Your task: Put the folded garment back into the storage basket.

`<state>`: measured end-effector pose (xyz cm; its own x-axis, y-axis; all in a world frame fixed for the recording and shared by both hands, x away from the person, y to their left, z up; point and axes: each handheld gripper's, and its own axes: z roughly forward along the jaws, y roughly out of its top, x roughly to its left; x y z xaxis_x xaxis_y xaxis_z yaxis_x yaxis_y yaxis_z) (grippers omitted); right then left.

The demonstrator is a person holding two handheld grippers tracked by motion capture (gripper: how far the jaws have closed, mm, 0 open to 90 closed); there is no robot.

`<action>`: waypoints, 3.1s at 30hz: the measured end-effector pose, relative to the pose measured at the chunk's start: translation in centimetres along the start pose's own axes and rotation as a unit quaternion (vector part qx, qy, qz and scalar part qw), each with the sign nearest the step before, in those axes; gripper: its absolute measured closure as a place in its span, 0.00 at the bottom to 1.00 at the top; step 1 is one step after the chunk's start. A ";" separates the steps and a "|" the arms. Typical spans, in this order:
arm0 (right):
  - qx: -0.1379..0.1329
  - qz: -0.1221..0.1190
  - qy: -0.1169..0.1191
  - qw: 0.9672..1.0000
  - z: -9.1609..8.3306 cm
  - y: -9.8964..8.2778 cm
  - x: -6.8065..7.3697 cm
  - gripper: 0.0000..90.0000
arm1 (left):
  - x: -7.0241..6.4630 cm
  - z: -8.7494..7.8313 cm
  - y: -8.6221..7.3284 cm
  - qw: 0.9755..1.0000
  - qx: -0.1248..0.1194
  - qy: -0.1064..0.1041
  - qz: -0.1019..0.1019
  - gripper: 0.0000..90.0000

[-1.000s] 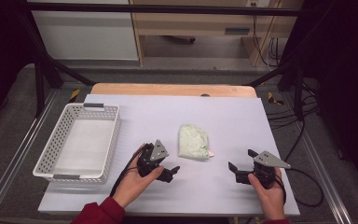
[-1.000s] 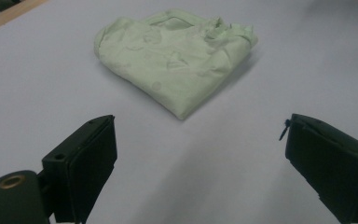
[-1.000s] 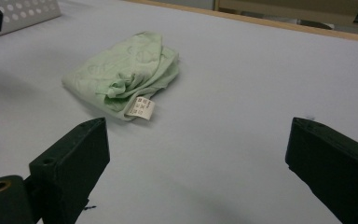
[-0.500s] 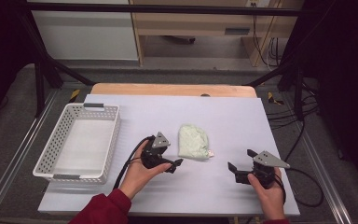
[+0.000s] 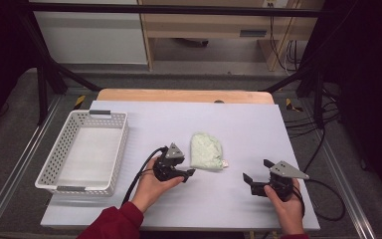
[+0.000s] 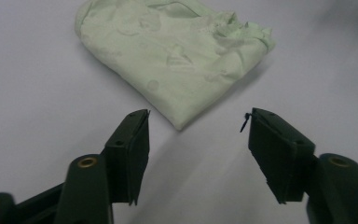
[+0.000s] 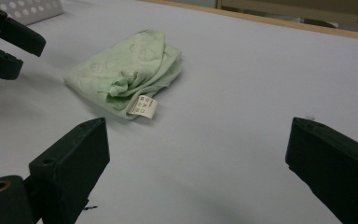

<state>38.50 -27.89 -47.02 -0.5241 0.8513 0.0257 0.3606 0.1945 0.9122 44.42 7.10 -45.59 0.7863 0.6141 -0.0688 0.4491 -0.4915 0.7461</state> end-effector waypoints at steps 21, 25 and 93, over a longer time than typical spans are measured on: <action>0.005 -0.009 0.009 1.000 0.2 0.0 0.2 0.07 | 0.3 2.6 -0.1 1.000 0.007 0.001 -0.023 0.71; 0.006 -0.011 0.011 1.000 0.2 0.0 0.3 0.07 | 0.5 3.3 -0.2 1.000 0.011 0.008 -0.023 0.73; 0.098 -0.041 0.121 0.987 3.3 1.3 7.6 0.11 | -1.2 -7.7 -9.5 1.000 0.021 0.003 -0.007 0.98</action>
<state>37.47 -19.57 -47.01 -0.7180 0.6921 0.0744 0.4392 0.3676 0.8197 35.90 15.76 -47.43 0.7768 0.6252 -0.0754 0.4783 -0.5079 0.7164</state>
